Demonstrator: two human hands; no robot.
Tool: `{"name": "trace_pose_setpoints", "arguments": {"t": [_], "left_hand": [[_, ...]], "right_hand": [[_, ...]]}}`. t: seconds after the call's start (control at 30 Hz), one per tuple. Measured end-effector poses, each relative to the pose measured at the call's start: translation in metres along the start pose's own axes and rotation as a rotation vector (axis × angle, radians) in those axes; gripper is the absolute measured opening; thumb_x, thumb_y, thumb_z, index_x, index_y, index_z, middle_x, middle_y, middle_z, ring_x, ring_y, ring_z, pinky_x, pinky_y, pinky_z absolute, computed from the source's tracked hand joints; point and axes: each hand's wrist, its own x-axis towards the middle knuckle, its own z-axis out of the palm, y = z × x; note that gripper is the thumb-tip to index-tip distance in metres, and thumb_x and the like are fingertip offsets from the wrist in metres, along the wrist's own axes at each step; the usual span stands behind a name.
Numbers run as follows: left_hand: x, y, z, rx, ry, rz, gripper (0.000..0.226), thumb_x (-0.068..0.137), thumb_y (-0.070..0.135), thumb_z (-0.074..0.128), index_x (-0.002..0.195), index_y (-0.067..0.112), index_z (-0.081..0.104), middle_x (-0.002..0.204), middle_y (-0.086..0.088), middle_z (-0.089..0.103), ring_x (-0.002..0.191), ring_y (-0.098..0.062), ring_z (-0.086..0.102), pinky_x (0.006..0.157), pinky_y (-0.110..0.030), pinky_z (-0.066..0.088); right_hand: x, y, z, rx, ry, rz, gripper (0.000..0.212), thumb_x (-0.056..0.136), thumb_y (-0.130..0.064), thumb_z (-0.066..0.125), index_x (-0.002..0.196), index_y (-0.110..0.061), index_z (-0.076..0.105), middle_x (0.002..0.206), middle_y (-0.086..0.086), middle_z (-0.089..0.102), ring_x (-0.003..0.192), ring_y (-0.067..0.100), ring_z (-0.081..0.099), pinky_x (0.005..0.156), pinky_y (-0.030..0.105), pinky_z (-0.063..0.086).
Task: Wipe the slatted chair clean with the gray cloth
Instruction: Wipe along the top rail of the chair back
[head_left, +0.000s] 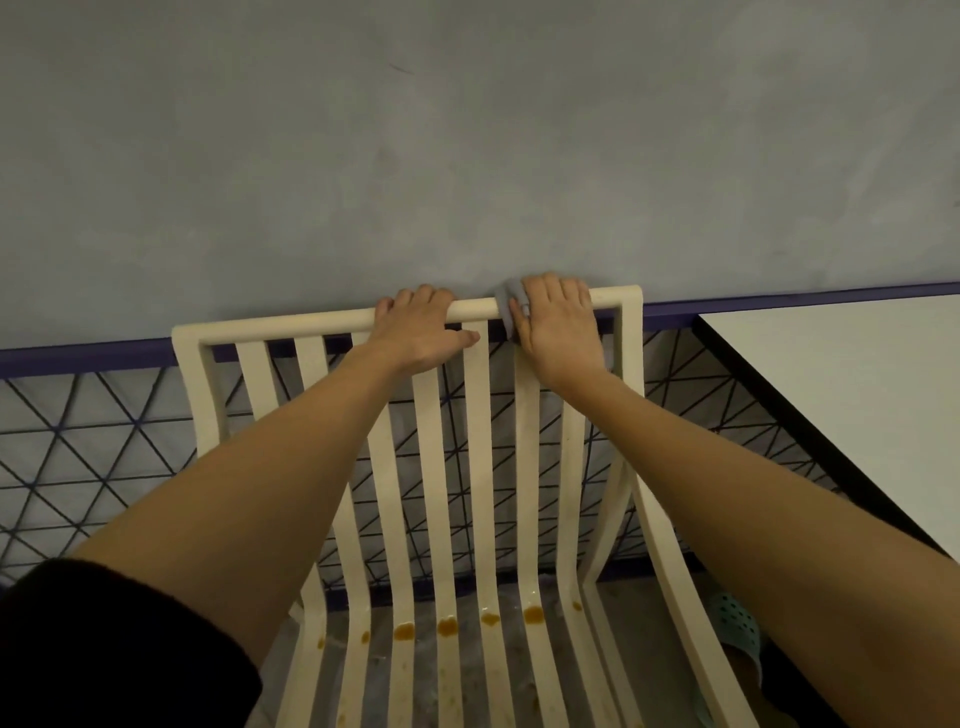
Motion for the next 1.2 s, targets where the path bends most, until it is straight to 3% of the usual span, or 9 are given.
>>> {"name": "trace_pose_setpoints", "arguments": {"t": [0.1,0.2,0.3,0.4,0.63,0.97,1.07,1.13,1.2], "left_hand": [[0.0,0.002,-0.001,0.006,-0.012,-0.015,0.057,0.091,0.057,0.047,0.137,0.025,0.04,0.137,-0.003,0.043,0.126,-0.027,0.038,0.104,-0.042,0.024],[0.001,0.001,-0.003,0.021,-0.029,-0.027,0.057,0.091,0.057,0.046,0.138,0.025,0.039,0.138,-0.004,0.042,0.127,-0.028,0.038,0.104,-0.043,0.024],[0.0,0.001,-0.002,0.041,-0.047,-0.032,0.058,0.092,0.058,0.046,0.138,0.024,0.038,0.14,-0.005,0.041,0.129,-0.028,0.036,0.104,-0.043,0.024],[0.001,0.002,-0.001,0.056,-0.044,-0.024,0.06,0.091,0.058,0.046,0.139,0.023,0.038,0.141,-0.005,0.04,0.129,-0.029,0.036,0.104,-0.043,0.025],[0.002,0.002,-0.003,0.076,-0.053,-0.027,0.06,0.092,0.057,0.047,0.14,0.023,0.036,0.144,-0.004,0.038,0.131,-0.029,0.035,0.105,-0.043,0.024],[0.002,0.0,-0.001,0.055,-0.019,-0.011,0.058,0.091,0.057,0.049,0.138,0.023,0.039,0.14,-0.004,0.042,0.129,-0.029,0.037,0.105,-0.043,0.024],[0.001,0.0,0.0,0.051,-0.009,0.0,0.06,0.091,0.056,0.049,0.14,0.024,0.037,0.141,-0.003,0.041,0.129,-0.028,0.036,0.106,-0.043,0.023],[0.001,-0.002,0.001,0.039,-0.005,0.007,0.061,0.091,0.055,0.05,0.141,0.024,0.037,0.141,-0.003,0.04,0.129,-0.028,0.036,0.106,-0.043,0.022],[0.0,-0.002,0.0,0.033,-0.005,0.014,0.061,0.091,0.055,0.051,0.141,0.023,0.036,0.141,-0.003,0.04,0.129,-0.028,0.035,0.106,-0.042,0.022]], "right_hand": [[0.019,-0.02,-0.01,-0.01,-0.065,0.126,0.031,0.101,-0.031,0.033,0.103,-0.013,0.057,0.097,0.008,0.062,0.091,0.029,0.055,0.087,0.041,0.04],[0.039,-0.031,-0.016,-0.17,-0.283,0.027,0.028,0.099,-0.023,0.037,0.113,-0.012,0.058,0.103,0.009,0.062,0.092,0.034,0.059,0.079,0.045,0.044],[0.055,-0.032,-0.014,-0.18,-0.43,0.048,0.03,0.097,-0.027,0.035,0.108,-0.015,0.061,0.104,0.008,0.061,0.086,0.03,0.056,0.066,0.04,0.036],[0.064,-0.03,-0.01,-0.081,-0.477,0.149,0.033,0.095,-0.036,0.034,0.096,-0.014,0.059,0.095,0.006,0.059,0.077,0.025,0.048,0.063,0.035,0.034],[0.065,-0.012,-0.019,0.061,-0.467,0.197,0.034,0.095,-0.042,0.038,0.086,-0.013,0.054,0.083,0.007,0.053,0.077,0.025,0.05,0.068,0.033,0.036],[0.053,0.015,-0.026,-0.01,-0.357,0.152,0.035,0.098,-0.036,0.036,0.077,-0.013,0.051,0.078,0.007,0.051,0.074,0.026,0.049,0.063,0.031,0.037],[0.042,0.027,-0.021,0.022,-0.278,0.1,0.039,0.1,-0.037,0.033,0.075,-0.014,0.052,0.07,0.005,0.052,0.067,0.025,0.051,0.056,0.034,0.036],[0.031,0.036,-0.016,0.083,-0.152,0.057,0.039,0.101,-0.041,0.033,0.078,-0.015,0.052,0.071,0.003,0.052,0.067,0.023,0.05,0.066,0.036,0.042],[0.019,0.045,-0.012,0.134,-0.042,0.005,0.038,0.101,-0.042,0.032,0.082,-0.016,0.053,0.075,0.002,0.051,0.07,0.022,0.048,0.073,0.036,0.037]]}}
